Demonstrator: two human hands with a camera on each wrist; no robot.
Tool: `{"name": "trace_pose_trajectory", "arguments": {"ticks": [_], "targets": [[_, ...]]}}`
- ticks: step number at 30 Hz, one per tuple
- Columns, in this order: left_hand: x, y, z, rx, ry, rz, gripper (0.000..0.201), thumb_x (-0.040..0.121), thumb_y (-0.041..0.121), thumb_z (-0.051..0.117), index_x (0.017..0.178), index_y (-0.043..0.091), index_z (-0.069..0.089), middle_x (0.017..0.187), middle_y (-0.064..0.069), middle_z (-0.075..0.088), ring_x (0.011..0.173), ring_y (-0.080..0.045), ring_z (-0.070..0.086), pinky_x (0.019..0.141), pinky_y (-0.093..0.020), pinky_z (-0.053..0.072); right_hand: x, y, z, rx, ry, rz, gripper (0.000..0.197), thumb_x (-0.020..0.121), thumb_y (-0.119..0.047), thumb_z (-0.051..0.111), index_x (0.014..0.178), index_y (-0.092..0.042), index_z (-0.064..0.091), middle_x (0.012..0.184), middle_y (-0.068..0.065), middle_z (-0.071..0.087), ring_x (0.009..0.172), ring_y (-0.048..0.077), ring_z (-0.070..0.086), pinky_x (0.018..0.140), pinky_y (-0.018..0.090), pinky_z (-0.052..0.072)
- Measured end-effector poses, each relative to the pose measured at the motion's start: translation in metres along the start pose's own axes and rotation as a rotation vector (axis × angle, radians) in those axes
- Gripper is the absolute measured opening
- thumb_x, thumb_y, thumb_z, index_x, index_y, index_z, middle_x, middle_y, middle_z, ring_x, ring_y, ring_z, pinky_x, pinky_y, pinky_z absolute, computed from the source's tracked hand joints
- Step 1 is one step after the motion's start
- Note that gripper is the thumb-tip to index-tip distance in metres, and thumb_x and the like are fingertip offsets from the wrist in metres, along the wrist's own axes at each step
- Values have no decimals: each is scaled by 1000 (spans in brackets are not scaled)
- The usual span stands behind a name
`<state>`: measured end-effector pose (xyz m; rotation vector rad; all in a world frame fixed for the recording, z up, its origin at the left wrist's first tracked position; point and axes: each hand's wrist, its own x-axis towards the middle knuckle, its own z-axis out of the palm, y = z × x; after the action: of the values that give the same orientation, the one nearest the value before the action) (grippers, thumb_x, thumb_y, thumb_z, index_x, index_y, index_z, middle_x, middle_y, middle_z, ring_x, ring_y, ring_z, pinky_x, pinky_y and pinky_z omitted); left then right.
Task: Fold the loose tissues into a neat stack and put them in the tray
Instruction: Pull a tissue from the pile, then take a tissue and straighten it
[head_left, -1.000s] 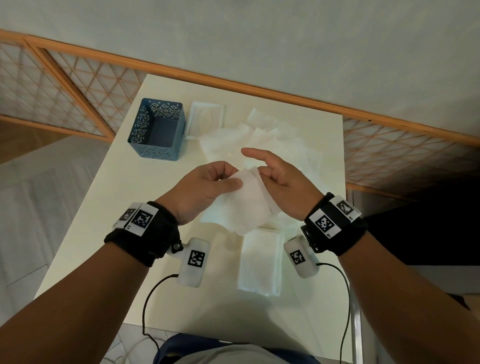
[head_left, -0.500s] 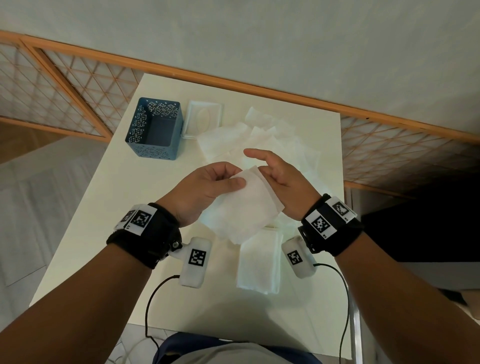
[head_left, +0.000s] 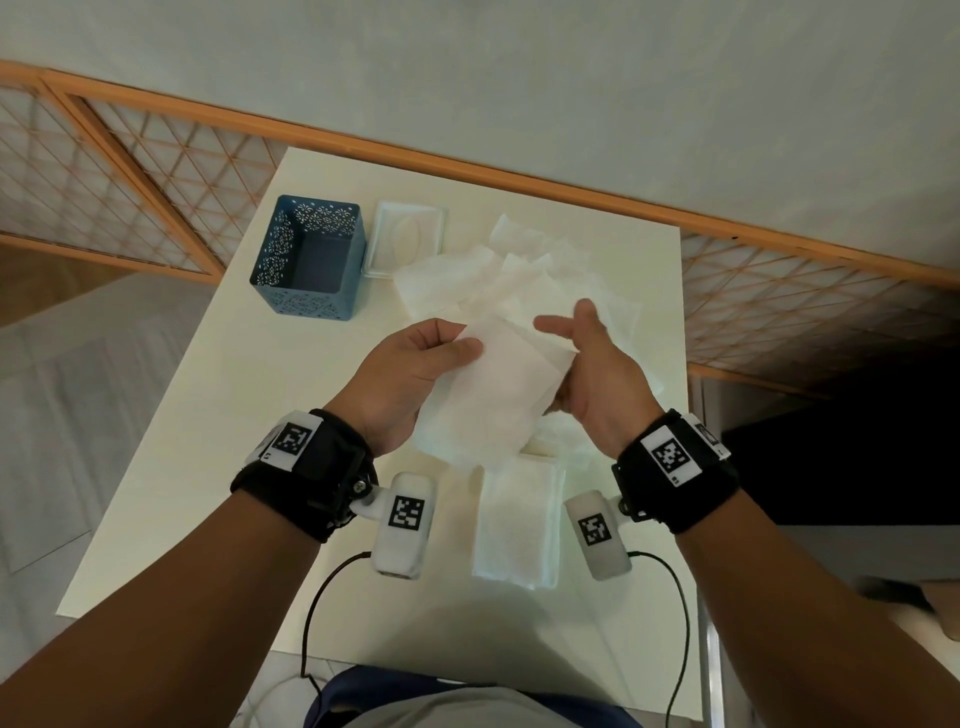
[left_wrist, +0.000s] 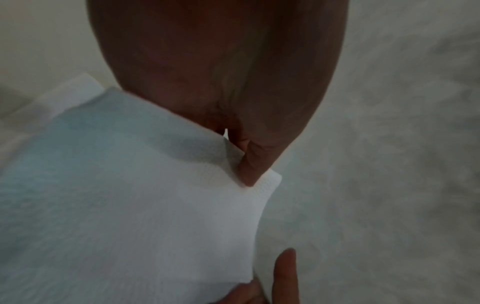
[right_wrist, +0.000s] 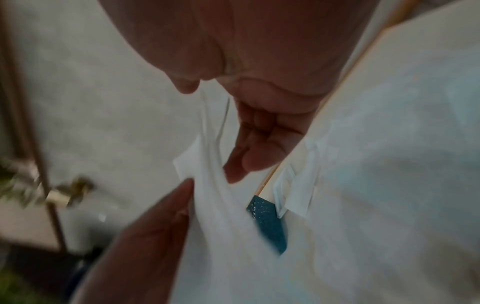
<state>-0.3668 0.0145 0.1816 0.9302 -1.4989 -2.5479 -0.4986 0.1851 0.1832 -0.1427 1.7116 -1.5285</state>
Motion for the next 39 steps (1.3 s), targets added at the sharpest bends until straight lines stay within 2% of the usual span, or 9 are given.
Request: {"name": "trace_pose_trajectory", "arguments": {"ticks": [5,11,15,21,26,29,33,36,39], "targets": [[4,-5,5,-107,113,-14,8,101,12,67,97,18,72,100,-3,78,88,-20,74,77,-37,62,-10,16,4,327,-40,217,70,101,-68,41,135,-10,59,112,17,75,105,38,71,93,51,57],[6,-18,8,-230,165,-52,14,98,15,71,112,12,70,114,-9,77,106,-29,74,98,-49,59,-17,42,18,191,-10,121,39,109,-41,51,134,-15,65,124,7,75,116,26,72,104,54,55],[8,-27,5,-338,80,-125,57,99,19,72,150,3,52,143,-19,64,131,-38,63,112,-56,50,-18,51,24,196,-1,90,50,103,-51,53,140,-20,63,134,3,71,126,23,67,111,55,48],[11,-33,5,-368,11,-194,47,106,23,58,149,4,55,146,-20,62,134,-38,61,114,-56,47,-25,53,30,164,41,83,43,106,-51,49,129,-22,69,123,-1,76,118,18,71,103,42,55],[15,-44,2,-365,130,-231,47,98,23,69,140,3,63,138,-18,68,125,-39,67,109,-58,52,-24,62,26,-55,60,-19,47,97,-53,64,116,-11,68,113,17,72,102,30,72,88,51,58],[11,-47,9,-296,210,-194,38,98,18,69,132,0,68,127,-19,73,117,-40,71,103,-55,57,-23,70,22,-171,111,-73,53,87,-56,59,105,-7,65,103,21,69,85,25,63,76,44,52],[9,-65,12,-12,301,-117,17,97,12,70,114,11,71,114,-15,77,94,-29,74,83,-42,60,-26,83,10,-230,147,-11,57,89,-56,57,97,0,61,84,7,63,77,20,56,72,39,46],[6,-88,8,247,339,-62,25,97,13,72,119,22,64,102,-5,72,83,-19,70,68,-29,52,-35,98,-2,-316,124,60,49,98,-42,56,85,5,52,74,3,51,70,19,47,66,34,38],[1,-117,7,409,326,-69,32,95,17,76,122,22,60,98,-2,71,82,-17,70,67,-26,53,-44,120,-10,-502,122,101,29,102,-28,59,80,-14,48,69,-6,53,64,18,48,58,25,38]]}}
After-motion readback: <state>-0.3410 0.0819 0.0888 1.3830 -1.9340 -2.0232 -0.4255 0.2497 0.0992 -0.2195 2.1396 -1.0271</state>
